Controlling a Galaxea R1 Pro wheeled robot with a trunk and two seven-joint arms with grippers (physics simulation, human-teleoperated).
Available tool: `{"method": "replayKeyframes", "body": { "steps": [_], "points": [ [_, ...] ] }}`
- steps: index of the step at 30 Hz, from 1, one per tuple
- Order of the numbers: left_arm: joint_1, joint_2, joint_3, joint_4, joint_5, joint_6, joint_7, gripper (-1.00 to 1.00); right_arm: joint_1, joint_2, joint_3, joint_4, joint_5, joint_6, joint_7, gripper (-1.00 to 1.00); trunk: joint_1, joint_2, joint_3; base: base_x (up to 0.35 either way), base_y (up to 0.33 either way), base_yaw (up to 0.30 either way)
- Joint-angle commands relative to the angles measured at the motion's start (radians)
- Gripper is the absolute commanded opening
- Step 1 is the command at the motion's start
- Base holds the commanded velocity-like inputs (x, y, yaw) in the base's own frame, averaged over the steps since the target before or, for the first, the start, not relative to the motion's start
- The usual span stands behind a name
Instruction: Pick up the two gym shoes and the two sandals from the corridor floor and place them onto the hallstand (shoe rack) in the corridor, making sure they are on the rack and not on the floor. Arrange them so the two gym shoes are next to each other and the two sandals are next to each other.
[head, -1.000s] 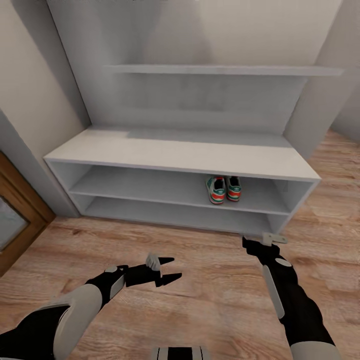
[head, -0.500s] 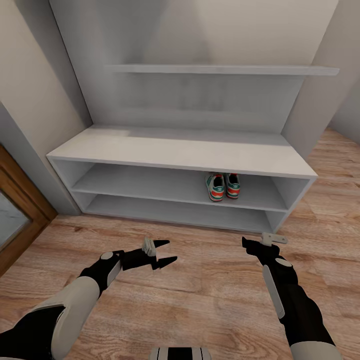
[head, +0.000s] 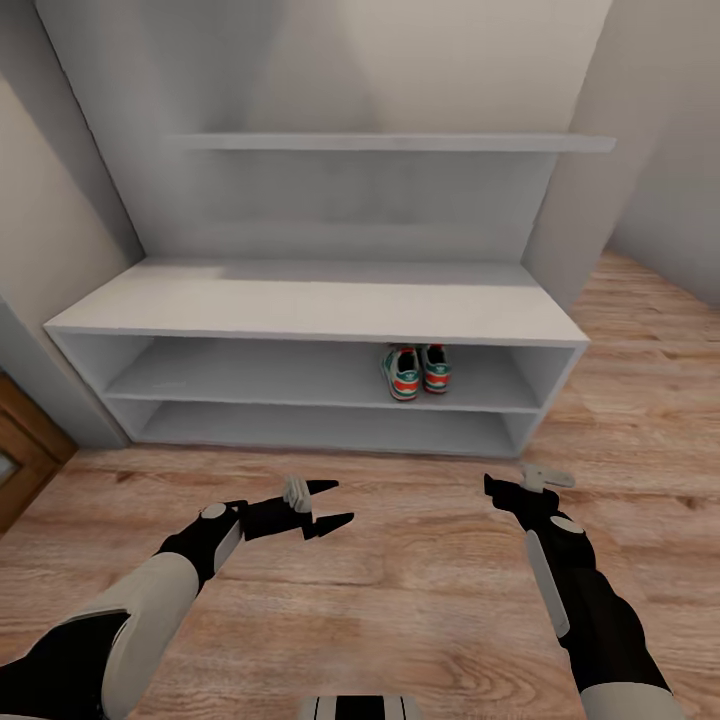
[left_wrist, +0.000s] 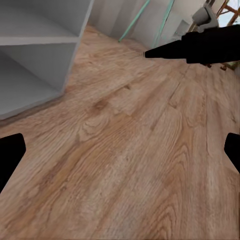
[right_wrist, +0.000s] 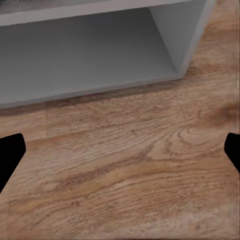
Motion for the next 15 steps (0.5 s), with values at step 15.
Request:
{"method": "replayKeyframes", "body": {
  "steps": [15],
  "points": [
    [-0.001,0.019,0.010,0.001,-0.010,-0.006,-0.003,1.00,0.000,0.000,0.003,-0.001,-0.010,0.004,-0.008,1.00,0.000,0.000,0.008,0.000,0.000,-0.275]
  ]
}}
